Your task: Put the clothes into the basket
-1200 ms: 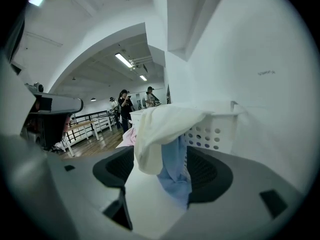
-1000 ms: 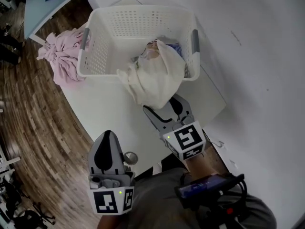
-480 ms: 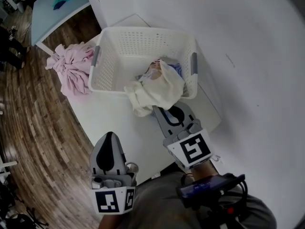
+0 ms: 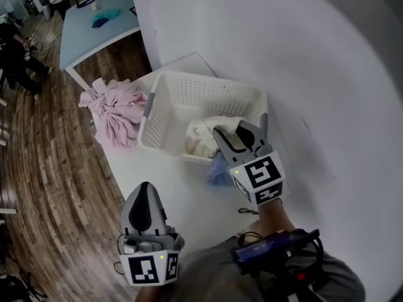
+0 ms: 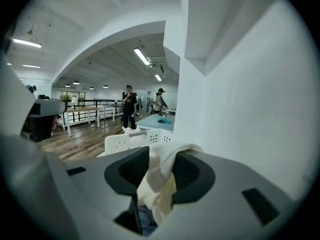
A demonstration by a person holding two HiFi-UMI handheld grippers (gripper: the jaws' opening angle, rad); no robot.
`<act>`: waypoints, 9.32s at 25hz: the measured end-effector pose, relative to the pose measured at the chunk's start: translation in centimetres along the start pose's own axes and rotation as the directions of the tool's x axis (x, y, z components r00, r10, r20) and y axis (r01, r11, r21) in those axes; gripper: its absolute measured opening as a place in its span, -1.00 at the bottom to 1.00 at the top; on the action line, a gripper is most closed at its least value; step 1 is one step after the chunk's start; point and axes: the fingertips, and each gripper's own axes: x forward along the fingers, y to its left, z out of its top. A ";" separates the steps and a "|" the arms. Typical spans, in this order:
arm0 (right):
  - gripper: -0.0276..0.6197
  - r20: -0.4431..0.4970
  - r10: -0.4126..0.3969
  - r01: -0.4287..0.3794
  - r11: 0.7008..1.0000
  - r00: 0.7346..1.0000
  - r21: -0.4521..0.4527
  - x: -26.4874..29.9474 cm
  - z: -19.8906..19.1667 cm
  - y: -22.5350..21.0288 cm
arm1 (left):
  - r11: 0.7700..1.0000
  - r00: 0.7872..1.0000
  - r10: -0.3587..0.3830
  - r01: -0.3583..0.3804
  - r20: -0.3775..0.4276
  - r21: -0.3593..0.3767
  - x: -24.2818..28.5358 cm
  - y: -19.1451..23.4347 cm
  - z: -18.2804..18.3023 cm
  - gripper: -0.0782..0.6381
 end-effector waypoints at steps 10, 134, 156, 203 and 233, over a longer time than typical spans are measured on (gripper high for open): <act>-0.32 -0.163 0.083 -0.088 0.996 0.983 -0.027 -0.1 -3.7 1.9 | 0.999 0.999 -0.027 0.026 -0.019 -0.026 0.5 0.1 -1.7 -0.76; -0.86 0.330 0.023 -0.070 0.989 0.944 0.132 -11.3 1.9 9.7 | 0.981 0.979 0.015 -0.053 0.202 0.186 -1.8 3.9 6.1 -0.76; -0.86 0.381 0.094 -0.158 0.977 0.920 0.140 -12.3 2.5 12.8 | 0.981 0.976 0.021 -0.062 0.217 0.183 -7.8 1.8 5.6 -0.76; -0.86 0.279 0.355 -0.369 0.929 0.892 0.000 -0.4 8.2 49.6 | 0.838 0.834 0.503 -0.535 0.225 0.111 -38.5 39.9 5.9 -0.76; -0.86 0.307 -0.080 0.026 0.984 0.948 0.175 10.7 11.3 28.6 | 0.982 0.989 -0.035 0.008 0.141 0.186 -1.5 34.2 9.2 -0.76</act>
